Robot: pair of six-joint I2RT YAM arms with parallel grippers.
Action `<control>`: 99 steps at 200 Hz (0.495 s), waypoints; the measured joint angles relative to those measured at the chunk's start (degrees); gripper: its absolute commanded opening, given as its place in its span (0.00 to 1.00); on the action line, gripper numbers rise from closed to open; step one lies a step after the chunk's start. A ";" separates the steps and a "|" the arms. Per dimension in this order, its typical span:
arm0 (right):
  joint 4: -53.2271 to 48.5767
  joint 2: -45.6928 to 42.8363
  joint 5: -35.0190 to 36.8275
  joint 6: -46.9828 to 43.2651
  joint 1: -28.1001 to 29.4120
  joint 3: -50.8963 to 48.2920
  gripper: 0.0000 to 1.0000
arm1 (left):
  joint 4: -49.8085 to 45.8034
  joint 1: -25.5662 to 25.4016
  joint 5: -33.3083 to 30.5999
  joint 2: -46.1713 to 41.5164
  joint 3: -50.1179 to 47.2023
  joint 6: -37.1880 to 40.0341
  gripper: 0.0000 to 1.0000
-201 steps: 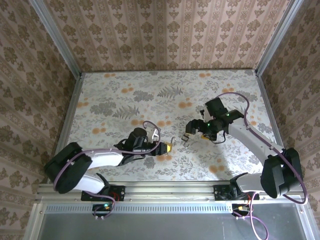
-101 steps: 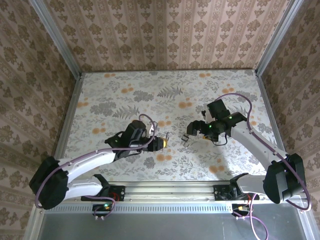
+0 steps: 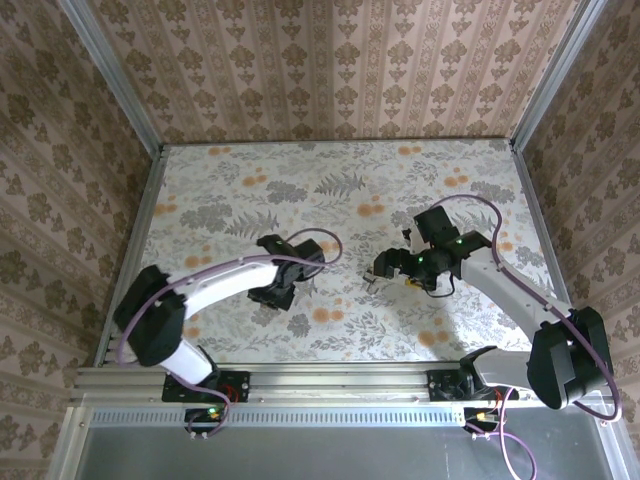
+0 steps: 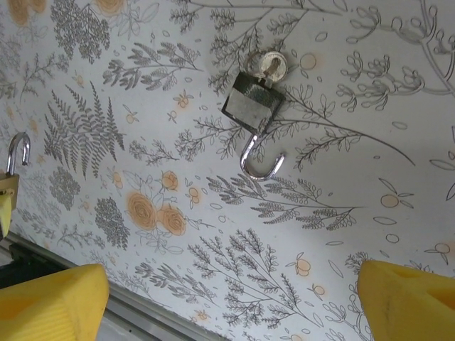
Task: Unlock with the key
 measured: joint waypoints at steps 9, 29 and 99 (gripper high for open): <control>0.17 -0.55 -0.39 0.00 0.00 -0.72 0.92 | -0.81 -1.01 -1.53 3.08 1.05 -0.26 0.00; 0.55 -2.14 -1.29 -0.15 0.00 -1.86 0.92 | -1.79 -2.67 -3.58 8.76 3.45 -0.76 0.00; 0.85 -7.10 -2.99 -1.29 -1.55 -4.02 0.94 | 0.85 -6.19 -3.48 16.13 7.82 -2.71 0.50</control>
